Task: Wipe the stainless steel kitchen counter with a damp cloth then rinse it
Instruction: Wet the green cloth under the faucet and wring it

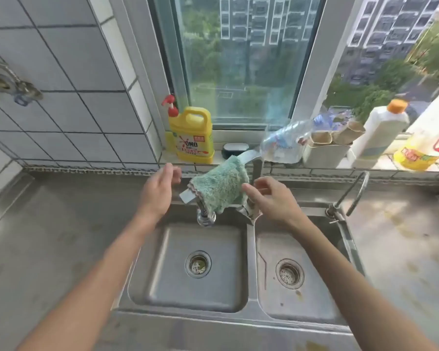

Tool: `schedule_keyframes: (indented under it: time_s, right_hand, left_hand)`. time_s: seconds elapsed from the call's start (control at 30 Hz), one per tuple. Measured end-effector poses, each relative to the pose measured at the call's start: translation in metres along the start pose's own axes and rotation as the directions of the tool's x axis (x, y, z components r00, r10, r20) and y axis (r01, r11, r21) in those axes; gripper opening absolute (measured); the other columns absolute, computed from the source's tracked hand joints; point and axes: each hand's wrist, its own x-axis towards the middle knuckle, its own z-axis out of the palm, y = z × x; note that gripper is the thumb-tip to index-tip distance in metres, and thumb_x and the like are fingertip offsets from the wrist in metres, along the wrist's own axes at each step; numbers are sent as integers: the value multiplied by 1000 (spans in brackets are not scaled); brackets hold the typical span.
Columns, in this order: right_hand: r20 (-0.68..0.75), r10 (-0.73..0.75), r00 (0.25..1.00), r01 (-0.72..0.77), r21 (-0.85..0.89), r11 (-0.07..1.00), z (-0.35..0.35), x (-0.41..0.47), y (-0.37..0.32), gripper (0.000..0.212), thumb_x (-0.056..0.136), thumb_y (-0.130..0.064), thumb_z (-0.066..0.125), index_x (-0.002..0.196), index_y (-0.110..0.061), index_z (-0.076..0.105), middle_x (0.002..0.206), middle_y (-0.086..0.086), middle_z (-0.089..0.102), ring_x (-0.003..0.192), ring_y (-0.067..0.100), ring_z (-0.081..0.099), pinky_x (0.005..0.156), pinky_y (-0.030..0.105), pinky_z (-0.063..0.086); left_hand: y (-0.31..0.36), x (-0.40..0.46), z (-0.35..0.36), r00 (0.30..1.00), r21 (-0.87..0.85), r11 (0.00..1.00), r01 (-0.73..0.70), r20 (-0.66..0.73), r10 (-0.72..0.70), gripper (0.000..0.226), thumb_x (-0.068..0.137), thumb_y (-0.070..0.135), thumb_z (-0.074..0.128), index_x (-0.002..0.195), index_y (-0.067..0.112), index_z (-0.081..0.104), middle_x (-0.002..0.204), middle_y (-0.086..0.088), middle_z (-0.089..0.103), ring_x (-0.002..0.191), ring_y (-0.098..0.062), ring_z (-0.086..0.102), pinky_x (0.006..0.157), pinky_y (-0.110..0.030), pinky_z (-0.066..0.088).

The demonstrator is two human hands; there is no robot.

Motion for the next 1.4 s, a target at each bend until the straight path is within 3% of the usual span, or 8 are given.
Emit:
schedule_keyframes:
  time_s: [0.13,0.27,0.47,0.57,0.7,1.0,1.17,1.4]
  right_hand:
    - [135,160,978,-173,91,981,-2,22,-13,75,83,-82,49,109,-15,68,93,-6,67,80,11,64,63,24,48]
    - [170,214,962,-250,226,942,8,38,-17,65,85,-74,59,107,-15,71,97,-8,71,75,1,63,59,18,44]
    - [161,174,972,-216,297,930,20,45,-22,50,85,-61,72,79,-11,64,70,3,59,52,10,53,46,20,39]
    - [137,146,980,-178,265,948,15,44,-26,57,85,-57,74,81,-1,64,77,10,54,69,21,51,63,35,40]
    - [97,70,993,-90,218,972,5,37,-33,60,90,-44,73,89,15,60,78,11,55,72,21,53,67,36,41]
    - [-121,-182,976,208,256,944,-29,-20,-75,18,96,-24,69,98,-7,76,93,24,74,78,21,68,77,55,58]
    - [-213,-239,947,297,306,905,-37,-82,-77,17,98,-22,67,92,-7,73,76,0,70,67,10,64,58,22,52]
    - [-209,-71,975,108,170,980,-1,-172,-29,16,98,-24,67,85,-15,72,72,-12,65,68,5,59,62,20,46]
  left_hand:
    - [36,51,30,899,-144,972,185,425,-108,83,100,72,7,134,22,64,137,4,67,123,-9,63,112,-39,39]
    - [33,83,60,725,-238,930,279,687,-41,60,106,43,23,142,9,56,145,-12,62,139,-31,55,120,-50,38]
    - [27,96,68,578,-128,968,216,816,-21,43,93,34,50,116,4,71,117,-25,72,102,-36,70,90,-47,58]
    - [31,93,58,673,-88,989,117,739,-14,27,83,41,64,85,15,68,83,-5,70,73,-22,63,66,-32,50]
    - [51,96,35,824,-43,994,-105,556,111,14,98,24,58,87,16,60,75,2,59,68,-12,52,75,-28,44]
    - [113,43,-24,759,-94,874,-476,458,463,2,99,26,66,98,26,68,89,17,67,82,11,62,79,-8,50]
    - [97,-11,-40,727,-192,846,-497,439,527,12,97,26,68,109,30,69,117,13,74,110,-3,69,102,-30,53]
    - [14,-112,-49,773,-355,911,-211,509,378,16,96,28,64,108,21,72,108,-2,78,103,-18,74,84,-23,59]
